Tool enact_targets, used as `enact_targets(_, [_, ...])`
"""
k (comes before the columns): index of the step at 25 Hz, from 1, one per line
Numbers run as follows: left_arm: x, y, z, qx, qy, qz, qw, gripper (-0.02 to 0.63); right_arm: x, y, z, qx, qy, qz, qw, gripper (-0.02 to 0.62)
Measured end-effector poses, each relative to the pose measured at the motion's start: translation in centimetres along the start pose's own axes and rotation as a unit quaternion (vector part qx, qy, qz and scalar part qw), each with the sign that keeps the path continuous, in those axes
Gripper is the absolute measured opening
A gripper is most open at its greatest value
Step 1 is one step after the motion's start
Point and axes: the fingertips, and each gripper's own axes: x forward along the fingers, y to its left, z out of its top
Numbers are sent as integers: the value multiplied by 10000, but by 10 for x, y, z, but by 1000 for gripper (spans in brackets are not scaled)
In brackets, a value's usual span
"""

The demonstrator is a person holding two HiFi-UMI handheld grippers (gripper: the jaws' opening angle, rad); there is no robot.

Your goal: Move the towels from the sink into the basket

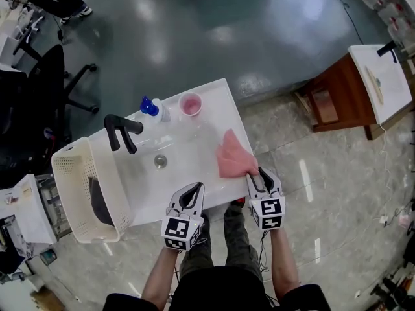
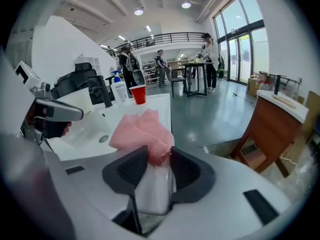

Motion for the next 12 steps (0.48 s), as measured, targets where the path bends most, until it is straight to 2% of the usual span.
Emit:
enact_targets(3, [3,-2,2,14,-7,-16,10000,8,-1,-7,2,4,-29,-131,9999,101])
enact_targets(5, [4,-4,3,21,-7,-26,10000,8,-2,-10,3,-18,-45,-188,9998,75])
enact_targets(12, [2,-8,5,48,-29,-16,10000,8,-3,-12,8,-82,-106,-214,9997,41])
